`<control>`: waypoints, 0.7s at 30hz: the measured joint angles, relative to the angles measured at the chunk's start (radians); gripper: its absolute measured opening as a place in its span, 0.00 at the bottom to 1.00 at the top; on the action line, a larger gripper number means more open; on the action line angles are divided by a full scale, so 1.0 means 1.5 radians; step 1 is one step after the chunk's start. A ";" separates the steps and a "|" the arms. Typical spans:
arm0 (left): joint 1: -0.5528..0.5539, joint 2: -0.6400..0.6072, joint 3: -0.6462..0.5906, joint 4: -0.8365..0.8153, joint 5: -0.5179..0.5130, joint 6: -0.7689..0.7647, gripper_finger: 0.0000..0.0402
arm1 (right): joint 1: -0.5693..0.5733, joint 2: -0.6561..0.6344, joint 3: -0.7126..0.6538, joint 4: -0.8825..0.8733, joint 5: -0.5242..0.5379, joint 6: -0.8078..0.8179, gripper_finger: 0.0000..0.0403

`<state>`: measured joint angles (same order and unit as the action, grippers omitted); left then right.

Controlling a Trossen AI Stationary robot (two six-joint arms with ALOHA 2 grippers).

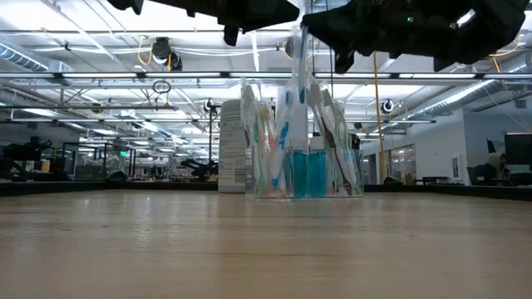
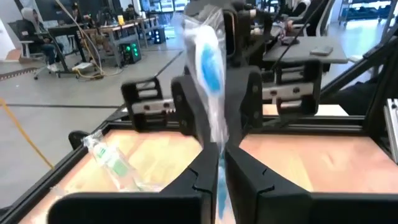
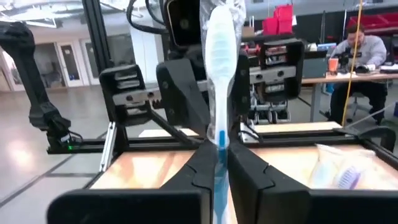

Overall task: Pick & Place toothbrushing station
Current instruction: Put the blue toothbrush into the transparent organizer

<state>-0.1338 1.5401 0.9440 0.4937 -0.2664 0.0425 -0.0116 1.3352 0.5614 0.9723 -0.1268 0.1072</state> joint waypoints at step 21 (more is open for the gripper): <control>0.001 0.000 0.000 -0.031 -0.003 -0.001 0.36 | -0.002 -0.240 -0.080 -0.267 0.368 -0.046 0.05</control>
<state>-0.1329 1.5402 0.9440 0.4478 -0.2714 0.0407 -0.0148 0.9756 0.4422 0.5712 0.4249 0.0375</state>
